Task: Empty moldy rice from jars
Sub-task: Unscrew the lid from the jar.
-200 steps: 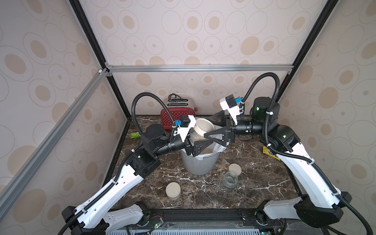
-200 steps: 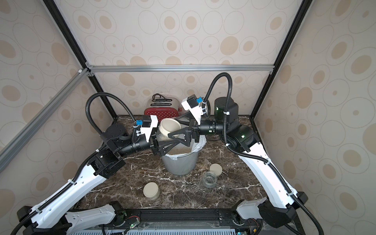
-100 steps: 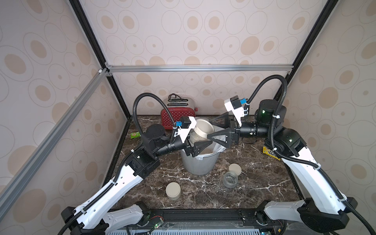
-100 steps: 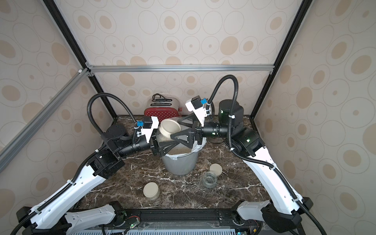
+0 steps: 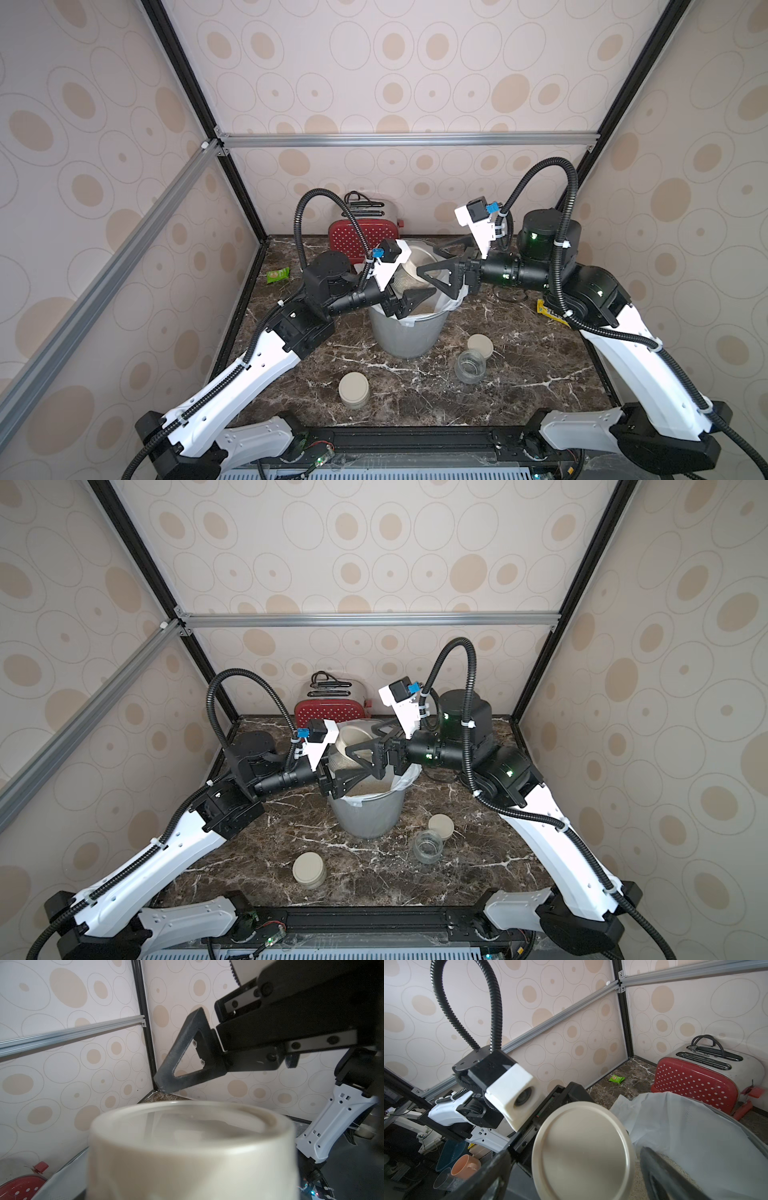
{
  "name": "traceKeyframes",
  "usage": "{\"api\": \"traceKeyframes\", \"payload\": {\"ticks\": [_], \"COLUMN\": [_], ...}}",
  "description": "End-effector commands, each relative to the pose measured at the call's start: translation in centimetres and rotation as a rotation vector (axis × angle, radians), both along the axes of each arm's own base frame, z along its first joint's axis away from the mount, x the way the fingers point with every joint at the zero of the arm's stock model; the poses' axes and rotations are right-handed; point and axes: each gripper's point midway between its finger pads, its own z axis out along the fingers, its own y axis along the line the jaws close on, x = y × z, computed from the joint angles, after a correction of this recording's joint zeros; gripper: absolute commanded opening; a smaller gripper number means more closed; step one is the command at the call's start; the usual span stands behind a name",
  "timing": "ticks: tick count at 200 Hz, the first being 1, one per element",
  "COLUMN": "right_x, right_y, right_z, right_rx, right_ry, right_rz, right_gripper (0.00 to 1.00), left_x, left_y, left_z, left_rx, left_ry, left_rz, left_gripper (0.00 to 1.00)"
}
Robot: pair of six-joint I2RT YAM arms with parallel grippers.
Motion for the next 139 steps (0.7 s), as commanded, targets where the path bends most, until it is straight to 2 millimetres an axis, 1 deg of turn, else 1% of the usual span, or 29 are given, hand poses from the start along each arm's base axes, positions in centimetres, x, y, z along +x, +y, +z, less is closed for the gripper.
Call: {"api": "traceKeyframes", "payload": {"ticks": [1,36,65,104,121,139], "right_x": [0.2,0.8,0.7,1.0,1.0,1.0], "right_y": [-0.1,0.2,1.0,1.9,2.2,2.5], "right_z": [-0.1,-1.1,-1.3,-2.0,-2.0,-1.7], "right_rx": [-0.019,-0.057,-0.062,-0.080,-0.076,-0.066], "right_ry": [0.006,0.022,0.035,0.050,0.051,0.042], "right_rz": [-0.044,-0.083,-0.064,-0.053,-0.039,-0.023], "right_gripper": [0.99,0.99,0.99,1.00,0.93,0.83], "left_x": [-0.7,-0.6,-0.7,-0.7,-0.9,-1.0], "left_y": [0.6,0.7,0.7,0.8,1.0,1.1], "left_z": [4.4,4.3,4.3,4.1,4.1,4.0], "left_rx": [-0.071,-0.067,-0.066,-0.064,-0.066,-0.065], "left_ry": [-0.116,-0.116,-0.117,-0.117,-0.120,-0.121], "left_rz": [0.003,0.004,0.004,0.008,0.010,0.012], "left_gripper": [0.43,0.43,0.43,0.43,0.43,0.43]}}
